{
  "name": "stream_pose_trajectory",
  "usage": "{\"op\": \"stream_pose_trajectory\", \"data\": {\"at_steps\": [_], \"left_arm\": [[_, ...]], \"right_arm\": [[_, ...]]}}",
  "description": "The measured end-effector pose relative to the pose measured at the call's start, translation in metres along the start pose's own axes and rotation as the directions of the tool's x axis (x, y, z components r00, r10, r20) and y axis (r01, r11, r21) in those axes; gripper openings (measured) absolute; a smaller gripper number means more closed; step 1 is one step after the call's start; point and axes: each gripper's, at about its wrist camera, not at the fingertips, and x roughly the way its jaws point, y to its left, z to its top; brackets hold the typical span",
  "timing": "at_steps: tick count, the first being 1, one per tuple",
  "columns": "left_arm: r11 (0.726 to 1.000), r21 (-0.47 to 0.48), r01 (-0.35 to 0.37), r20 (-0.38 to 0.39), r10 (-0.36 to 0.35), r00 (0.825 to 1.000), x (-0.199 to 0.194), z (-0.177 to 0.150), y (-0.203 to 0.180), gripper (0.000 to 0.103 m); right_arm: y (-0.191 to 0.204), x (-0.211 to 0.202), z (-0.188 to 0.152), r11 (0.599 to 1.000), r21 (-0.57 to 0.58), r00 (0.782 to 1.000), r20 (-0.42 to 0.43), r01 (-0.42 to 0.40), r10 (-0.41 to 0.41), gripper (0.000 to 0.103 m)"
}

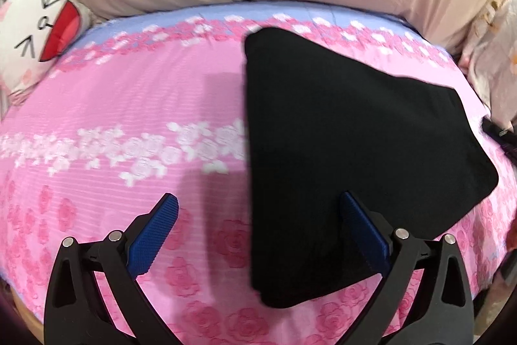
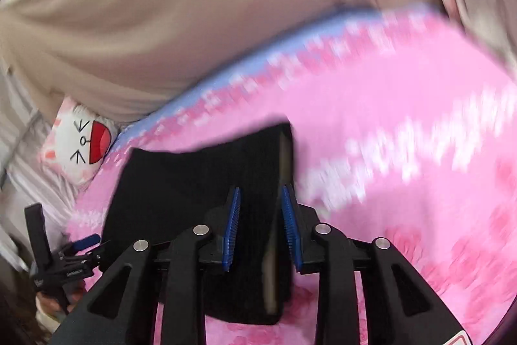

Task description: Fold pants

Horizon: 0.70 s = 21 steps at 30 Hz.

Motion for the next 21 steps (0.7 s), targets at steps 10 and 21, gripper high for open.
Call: {"op": "stream_pose_trajectory", "data": {"at_steps": [10, 21], "left_arm": [[0.999, -0.048, -0.017, 0.023, 0.018, 1.000, -0.007, -0.002, 0.019, 0.098], [0.997, -0.078, 0.016, 0.041, -0.013, 0.999, -0.013, -0.008, 0.041, 0.098]], "right_arm": [[0.179, 0.135, 0.023, 0.887, -0.346, 0.935, -0.285, -0.305, 0.211, 0.017], [0.131, 0.154, 0.034, 0.941, -0.200, 0.938, -0.271, -0.274, 0.215, 0.013]]}}
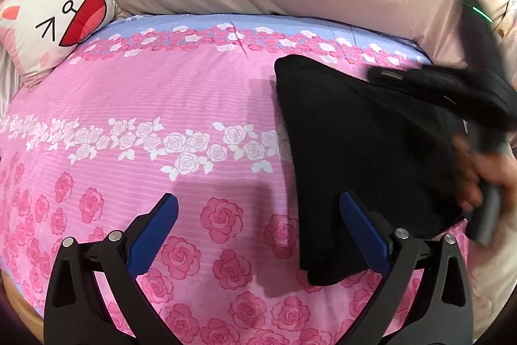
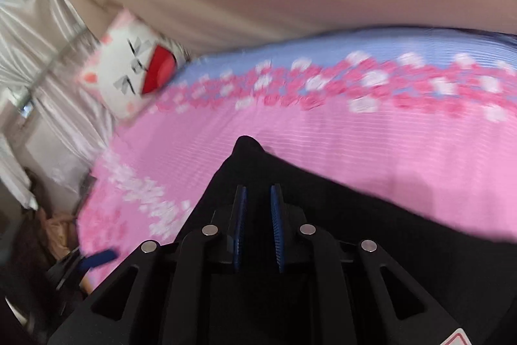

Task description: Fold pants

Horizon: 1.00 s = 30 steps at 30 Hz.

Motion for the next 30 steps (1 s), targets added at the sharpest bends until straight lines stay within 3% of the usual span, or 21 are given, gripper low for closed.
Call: {"op": "stream_pose_trajectory", "data": {"at_steps": [2, 3, 4, 5, 6, 7, 8, 10, 12, 13, 14, 15, 17, 19, 22, 25, 27, 28, 30], "left_arm": [[1.000, -0.010, 0.024, 0.001, -0.024, 1.000, 0.001, 0.002, 0.000, 0.098], [0.999, -0.006, 0.035, 0.002, -0.035, 0.999, 0.001, 0.002, -0.004, 0.098], [0.999, 0.003, 0.044, 0.001, -0.044, 0.999, 0.003, 0.004, -0.007, 0.098], [0.999, 0.022, 0.049, 0.000, -0.049, 0.999, 0.006, 0.006, -0.015, 0.098], [0.998, 0.036, 0.044, -0.002, -0.044, 0.999, 0.007, 0.008, -0.020, 0.098], [0.998, 0.047, 0.038, -0.001, -0.038, 0.999, 0.007, 0.009, -0.026, 0.098], [0.997, 0.062, 0.039, 0.005, -0.039, 0.999, 0.006, 0.009, -0.033, 0.098], [0.995, 0.091, 0.049, 0.020, -0.051, 0.999, 0.001, 0.008, -0.047, 0.098], [0.992, 0.116, 0.049, 0.023, -0.052, 0.998, 0.002, 0.008, -0.059, 0.098], [0.991, 0.129, 0.045, 0.017, -0.047, 0.999, 0.006, 0.007, -0.064, 0.098], [0.988, 0.149, 0.027, 0.006, -0.028, 1.000, 0.014, 0.006, -0.072, 0.098], [0.986, 0.165, 0.001, -0.004, 0.000, 1.000, 0.022, 0.004, -0.076, 0.098], [0.978, 0.197, -0.065, -0.027, 0.072, 0.997, 0.039, -0.001, -0.082, 0.098], [0.987, 0.157, -0.048, -0.043, 0.055, 0.998, 0.045, -0.002, -0.078, 0.098], [0.993, 0.118, -0.026, -0.067, 0.034, 0.997, 0.048, 0.000, -0.074, 0.098], [0.993, 0.115, -0.014, -0.071, 0.023, 0.997, 0.049, -0.001, -0.074, 0.098], [0.993, 0.119, -0.025, -0.072, 0.034, 0.997, 0.048, -0.001, -0.074, 0.098], [0.993, 0.118, -0.027, -0.072, 0.035, 0.997, 0.047, -0.001, -0.073, 0.098], [0.993, 0.115, -0.024, -0.075, 0.033, 0.997, 0.047, -0.001, -0.072, 0.098]], "right_arm": [[-0.027, -0.026, -0.018, 0.992, 0.027, 0.992, 0.025, 0.123, -0.124, 0.010], [-0.051, -0.031, -0.028, 0.970, 0.050, 0.971, 0.001, 0.239, -0.239, 0.001], [-0.077, -0.036, -0.036, 0.967, 0.113, 0.974, -0.005, 0.227, -0.227, 0.000], [-0.093, -0.046, -0.039, 0.970, 0.200, 0.989, 0.019, 0.140, -0.147, 0.000], [-0.105, -0.062, -0.042, 0.946, 0.303, 0.990, 0.035, 0.119, -0.136, 0.000], [-0.101, -0.081, -0.044, 0.939, 0.309, 0.981, 0.070, 0.154, -0.184, 0.000], [-0.091, -0.098, -0.045, 0.942, 0.280, 0.967, 0.117, 0.188, -0.228, 0.009], [-0.074, -0.120, -0.049, 0.944, 0.232, 0.947, 0.166, 0.233, -0.274, 0.011], [-0.073, -0.117, -0.054, 0.942, 0.204, 0.944, 0.141, 0.267, -0.298, 0.011], [-0.081, -0.105, -0.056, 0.920, 0.184, 0.925, 0.095, 0.346, -0.367, 0.002], [-0.093, -0.096, -0.058, 0.889, 0.174, 0.896, 0.059, 0.425, -0.440, 0.000], [-0.103, -0.091, -0.063, 0.877, 0.180, 0.887, 0.048, 0.445, -0.459, 0.000], [-0.105, -0.108, -0.062, 0.896, 0.241, 0.912, 0.082, 0.374, -0.402, 0.005], [-0.086, -0.124, -0.053, 0.923, 0.218, 0.921, 0.159, 0.317, -0.355, 0.007], [-0.075, -0.112, -0.039, 0.923, 0.142, 0.915, 0.147, 0.357, -0.377, 0.006], [-0.105, -0.065, -0.044, 0.872, 0.108, 0.876, 0.020, 0.477, -0.482, 0.000], [-0.112, -0.072, -0.044, 0.892, 0.171, 0.900, 0.051, 0.418, -0.432, 0.000], [-0.108, -0.082, -0.043, 0.890, 0.192, 0.899, 0.068, 0.413, -0.432, 0.000], [-0.097, -0.098, -0.045, 0.893, 0.206, 0.898, 0.106, 0.400, -0.427, 0.010]]}}
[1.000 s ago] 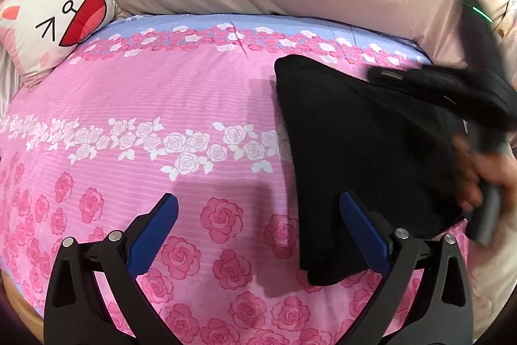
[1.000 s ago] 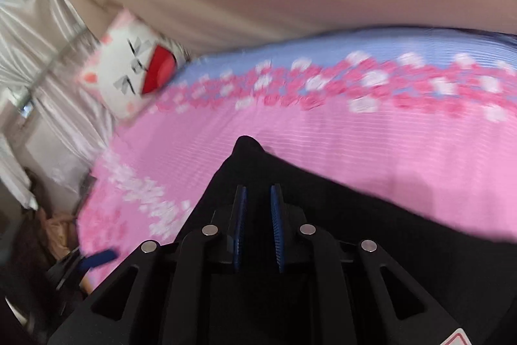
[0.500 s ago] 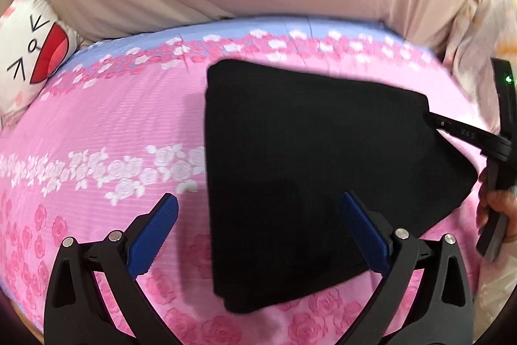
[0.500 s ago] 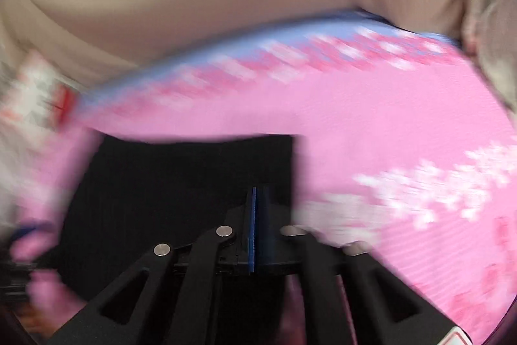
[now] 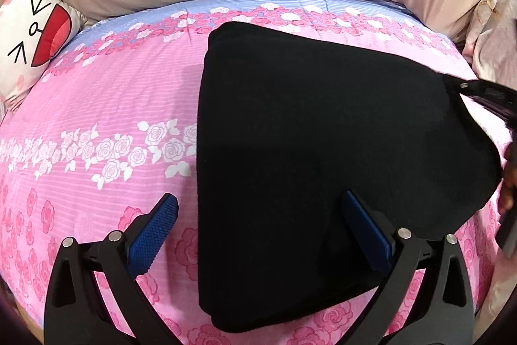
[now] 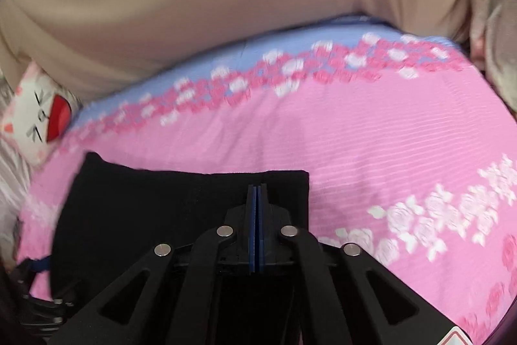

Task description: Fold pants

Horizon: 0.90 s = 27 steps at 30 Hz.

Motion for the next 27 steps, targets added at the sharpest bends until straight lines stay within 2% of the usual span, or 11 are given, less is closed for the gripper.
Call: {"op": "stream_pose_trajectory", "data": {"at_steps": [4, 7, 10, 12, 13, 16, 21, 27], "left_arm": [[1.000, -0.006, 0.010, -0.004, -0.010, 1.000, 0.001, 0.001, 0.001, 0.098], [1.000, -0.004, 0.013, -0.006, -0.013, 1.000, 0.002, 0.003, 0.001, 0.098], [1.000, -0.005, 0.015, -0.006, -0.015, 1.000, 0.002, 0.003, 0.002, 0.098], [1.000, -0.006, 0.018, -0.005, -0.018, 1.000, 0.003, 0.003, 0.002, 0.098], [1.000, -0.007, 0.020, -0.004, -0.020, 1.000, 0.003, 0.003, 0.002, 0.098], [1.000, -0.009, 0.023, -0.005, -0.023, 1.000, 0.003, 0.002, 0.003, 0.098], [1.000, -0.007, 0.022, -0.008, -0.022, 1.000, 0.003, 0.002, 0.003, 0.098], [1.000, -0.010, 0.021, -0.011, -0.021, 1.000, 0.001, 0.001, 0.003, 0.098]], "right_arm": [[0.000, -0.035, -0.020, 0.997, 0.031, 0.997, 0.023, -0.068, 0.067, 0.010], [0.007, -0.056, -0.037, 0.997, 0.003, 0.997, 0.018, -0.074, 0.074, 0.010], [0.008, -0.066, -0.065, 0.989, 0.019, 0.988, -0.048, -0.144, 0.144, 0.010], [0.004, -0.062, -0.078, 0.993, 0.019, 0.990, -0.071, -0.119, 0.120, 0.001], [0.000, -0.057, -0.085, 0.994, 0.014, 0.992, -0.075, -0.105, 0.106, 0.000], [-0.011, -0.054, -0.086, 0.984, 0.091, 0.985, -0.068, -0.153, 0.160, 0.000], [0.001, -0.055, -0.084, 0.994, 0.027, 0.992, -0.070, -0.106, 0.107, 0.000], [-0.004, -0.061, -0.088, 0.991, 0.048, 0.989, -0.076, -0.121, 0.125, 0.000]]}}
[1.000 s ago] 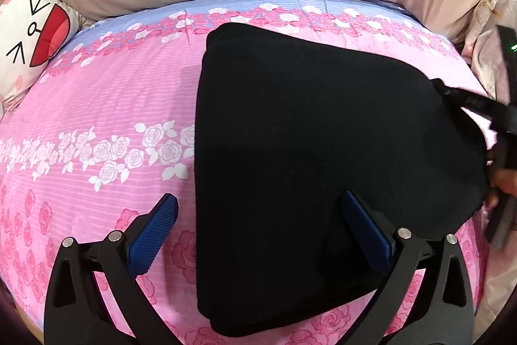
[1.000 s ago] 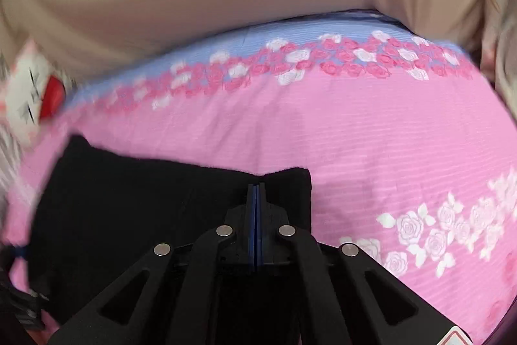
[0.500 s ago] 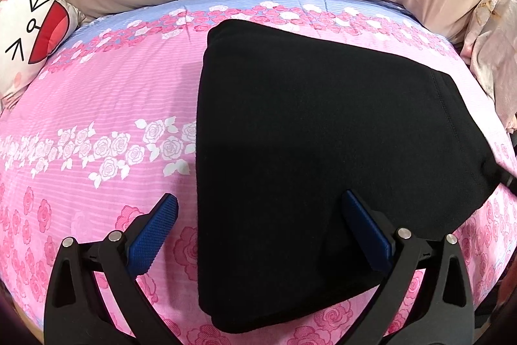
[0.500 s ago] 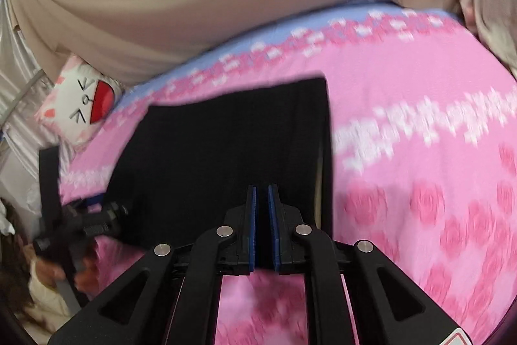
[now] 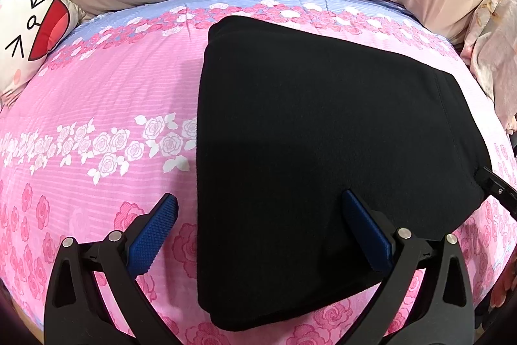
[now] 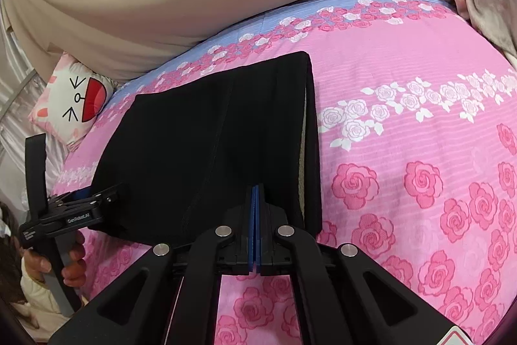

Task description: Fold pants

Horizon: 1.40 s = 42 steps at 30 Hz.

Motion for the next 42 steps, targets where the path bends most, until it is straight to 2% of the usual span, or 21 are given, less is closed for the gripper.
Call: {"op": "stream_pose_trajectory", "data": {"at_steps": [4, 6, 7, 8, 9, 10, 12, 13, 14, 16, 18, 19, 22, 25, 27, 29, 31, 33, 36, 39, 42], "left_arm": [[1.000, 0.029, -0.004, 0.006, 0.004, 1.000, -0.015, -0.001, 0.000, 0.098], [0.999, 0.033, 0.017, 0.037, -0.018, 0.999, -0.029, -0.003, 0.007, 0.098], [0.999, 0.023, 0.037, 0.048, -0.038, 0.998, -0.035, -0.004, 0.014, 0.098], [0.997, -0.003, 0.079, 0.054, -0.078, 0.995, -0.041, -0.005, 0.025, 0.098], [0.993, -0.030, 0.116, 0.050, -0.114, 0.992, -0.043, -0.004, 0.034, 0.098], [0.984, -0.079, 0.161, 0.037, -0.158, 0.987, -0.041, -0.004, 0.048, 0.098], [0.967, -0.157, 0.201, 0.018, -0.201, 0.979, -0.032, -0.004, 0.068, 0.098], [0.960, -0.194, 0.200, -0.001, -0.204, 0.979, -0.024, -0.005, 0.075, 0.098], [0.957, -0.211, 0.202, -0.014, -0.209, 0.978, -0.019, -0.006, 0.078, 0.098], [0.945, -0.231, 0.234, -0.042, -0.250, 0.967, -0.007, -0.007, 0.077, 0.098], [0.922, -0.241, 0.304, -0.070, -0.329, 0.942, 0.003, -0.007, 0.067, 0.098], [0.911, -0.237, 0.339, -0.079, -0.365, 0.927, 0.007, -0.007, 0.062, 0.098], [0.908, -0.205, 0.365, -0.081, -0.388, 0.918, 0.011, -0.003, 0.046, 0.098], [0.910, -0.182, 0.372, -0.084, -0.391, 0.917, 0.016, 0.004, 0.031, 0.098], [0.929, -0.164, 0.333, -0.083, -0.349, 0.933, 0.019, 0.009, 0.022, 0.098], [0.951, -0.138, 0.276, -0.083, -0.288, 0.954, 0.020, 0.012, 0.015, 0.093], [0.962, -0.126, 0.241, -0.079, -0.252, 0.964, 0.019, 0.013, 0.011, 0.084], [0.967, -0.110, 0.232, -0.065, -0.240, 0.969, 0.010, 0.015, 0.009, 0.061], [0.970, -0.092, 0.224, -0.044, -0.229, 0.972, -0.007, 0.017, 0.009, 0.038], [0.975, -0.070, 0.210, -0.035, -0.212, 0.977, -0.016, 0.019, 0.006, 0.032], [0.978, -0.054, 0.201, -0.026, -0.203, 0.979, -0.024, 0.020, 0.004, 0.030]], "right_arm": [[-0.001, -0.008, -0.001, 0.999, 0.025, 1.000, -0.005, -0.021, 0.021, 0.002], [-0.004, -0.017, -0.001, 0.998, 0.051, 0.999, -0.006, -0.040, 0.041, 0.014], [-0.006, -0.022, -0.001, 0.997, 0.055, 0.998, -0.002, -0.058, 0.058, 0.034], [-0.008, -0.026, 0.000, 0.996, 0.057, 0.997, 0.002, -0.074, 0.074, 0.061], [-0.009, -0.030, 0.000, 0.996, 0.057, 0.998, 0.009, -0.069, 0.069, 0.073], [-0.010, -0.033, -0.001, 0.999, 0.047, 1.000, 0.018, -0.014, 0.013, 0.082], [-0.010, -0.033, -0.001, 0.998, 0.012, 0.998, 0.020, 0.057, -0.057, 0.082], [-0.012, -0.030, -0.001, 0.998, 0.006, 0.998, 0.008, 0.059, -0.059, 0.082], [-0.016, -0.024, -0.001, 0.999, 0.021, 0.999, -0.010, 0.039, -0.039, 0.082], [-0.027, -0.006, -0.003, 0.991, 0.107, 0.994, -0.071, -0.080, 0.088, 0.082], [-0.032, 0.009, -0.007, 0.966, 0.188, 0.975, -0.105, -0.175, 0.197, 0.083], [-0.034, 0.016, -0.008, 0.952, 0.218, 0.965, -0.102, -0.213, 0.239, 0.087], [-0.035, 0.019, -0.004, 0.939, 0.240, 0.960, -0.071, -0.247, 0.271, 0.087], [-0.039, 0.022, 0.001, 0.922, 0.276, 0.953, -0.055, -0.272, 0.298, 0.087], [-0.035, 0.026, 0.004, 0.926, 0.263, 0.955, -0.051, -0.270, 0.292, 0.076], [-0.034, 0.034, 0.005, 0.934, 0.261, 0.962, -0.053, -0.246, 0.268, 0.050], [-0.038, 0.038, 0.004, 0.919, 0.287, 0.956, -0.036, -0.271, 0.293, 0.047], [-0.033, 0.034, 0.004, 0.926, 0.276, 0.960, -0.027, -0.259, 0.277, 0.044], [-0.022, 0.023, 0.003, 0.945, 0.236, 0.972, -0.007, -0.228, 0.236, 0.042], [-0.007, 0.012, 0.008, 0.954, 0.199, 0.974, 0.017, -0.226, 0.227, 0.040], [0.002, -0.003, 0.012, 0.961, 0.160, 0.974, 0.041, -0.225, 0.221, 0.040]]}}
